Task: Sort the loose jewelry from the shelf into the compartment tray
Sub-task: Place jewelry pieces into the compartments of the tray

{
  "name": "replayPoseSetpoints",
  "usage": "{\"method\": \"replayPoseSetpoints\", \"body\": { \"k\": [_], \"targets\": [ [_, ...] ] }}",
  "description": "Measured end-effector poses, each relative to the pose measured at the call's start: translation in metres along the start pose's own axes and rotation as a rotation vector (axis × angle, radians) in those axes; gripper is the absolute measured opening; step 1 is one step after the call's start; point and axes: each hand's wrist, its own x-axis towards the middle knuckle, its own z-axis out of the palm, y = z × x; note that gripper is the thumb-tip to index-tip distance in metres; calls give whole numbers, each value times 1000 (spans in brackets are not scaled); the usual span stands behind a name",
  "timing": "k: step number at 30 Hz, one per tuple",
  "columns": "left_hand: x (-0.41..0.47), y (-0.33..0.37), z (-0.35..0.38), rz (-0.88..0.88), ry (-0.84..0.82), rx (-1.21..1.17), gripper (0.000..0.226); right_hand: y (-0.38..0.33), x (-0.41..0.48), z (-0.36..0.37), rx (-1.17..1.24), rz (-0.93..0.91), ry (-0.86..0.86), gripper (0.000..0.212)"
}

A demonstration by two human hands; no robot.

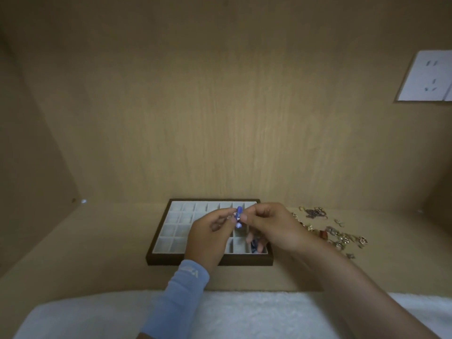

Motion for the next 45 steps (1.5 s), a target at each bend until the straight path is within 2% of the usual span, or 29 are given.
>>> {"method": "replayPoseSetpoints", "body": {
  "k": [4,7,11,17,20,23,30,33,39,45],
  "targets": [
    [1,-5,-1,-22,78,-3,11,-2,-1,6,-9,13,-1,23],
    [4,-6,-2,-4,96,-24,6,-4,-1,9,-29,-3,7,18],
    [5,-7,-1,19,38,-48,4,1,3,9,-16,-49,143,14],
    [5,-7,-1,-42,-36,-74,12,-2,2,2,6,-167,224,8],
    [6,-4,-3,-99,-3,-114,10,-3,-1,-4,-184,-295,154,9],
    [7,-5,-7,-116,13,-126,12,-3,-3,-9,-318,-331,80,12],
    [3,-1,-6,-74,-35,-112,15,-9,-3,-11,-116,-124,1,6],
    [1,-2,-8,-77,-71,-14,13,-9,-4,-16,-166,-48,-44,8],
    [3,-10,-20,52,-123,433,12,1,-2,-5,-323,31,-2,4],
    [0,-15,-25,120,-166,541,12,5,0,0,-505,9,34,3]
  ]
}}
